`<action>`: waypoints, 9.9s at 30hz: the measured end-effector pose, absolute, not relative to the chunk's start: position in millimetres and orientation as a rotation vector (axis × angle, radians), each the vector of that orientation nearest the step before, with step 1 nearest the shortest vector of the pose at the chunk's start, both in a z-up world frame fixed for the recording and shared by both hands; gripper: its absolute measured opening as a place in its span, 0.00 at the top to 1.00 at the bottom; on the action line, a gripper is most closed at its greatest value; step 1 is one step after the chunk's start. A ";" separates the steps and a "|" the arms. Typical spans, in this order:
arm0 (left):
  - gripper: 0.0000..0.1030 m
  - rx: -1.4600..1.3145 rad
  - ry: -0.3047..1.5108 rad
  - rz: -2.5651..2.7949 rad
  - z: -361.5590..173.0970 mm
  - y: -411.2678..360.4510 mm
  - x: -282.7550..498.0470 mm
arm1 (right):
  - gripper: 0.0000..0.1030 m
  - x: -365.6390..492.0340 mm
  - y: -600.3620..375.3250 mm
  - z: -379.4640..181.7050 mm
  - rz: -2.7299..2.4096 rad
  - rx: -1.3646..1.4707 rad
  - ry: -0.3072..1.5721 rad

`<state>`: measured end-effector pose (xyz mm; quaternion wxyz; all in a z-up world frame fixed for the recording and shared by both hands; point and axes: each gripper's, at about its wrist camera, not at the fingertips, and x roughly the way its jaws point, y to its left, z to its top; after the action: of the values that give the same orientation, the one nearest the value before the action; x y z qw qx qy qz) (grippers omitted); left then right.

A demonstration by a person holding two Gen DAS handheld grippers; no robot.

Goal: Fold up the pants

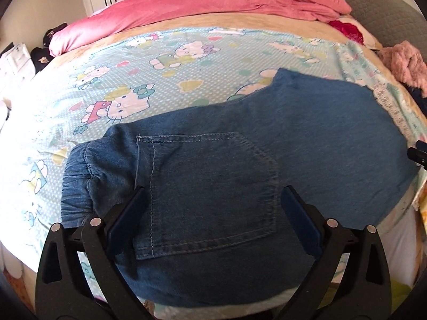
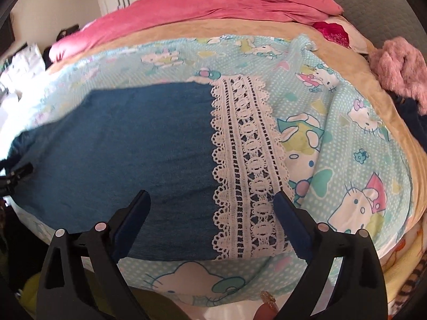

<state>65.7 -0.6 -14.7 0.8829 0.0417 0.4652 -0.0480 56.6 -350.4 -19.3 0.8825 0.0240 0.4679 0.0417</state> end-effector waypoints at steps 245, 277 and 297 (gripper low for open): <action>0.73 -0.121 1.102 -0.384 -26.9 -38.7 25.4 | 0.55 26.8 -223.5 -2.2 0.446 -0.023 0.873; 0.52 -0.116 1.069 -0.351 -14.5 -33.6 17.7 | 0.38 30.6 -246.1 -5.4 0.389 0.077 0.922; 0.09 -0.074 0.969 -0.258 15.7 -14.7 5.7 | 0.10 30.5 -257.2 25.4 0.260 0.055 0.845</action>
<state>5.7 -14.7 15.7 0.8762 -0.0355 0.4644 -0.1236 30.5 -257.2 25.4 0.9036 0.0268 0.4086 0.1258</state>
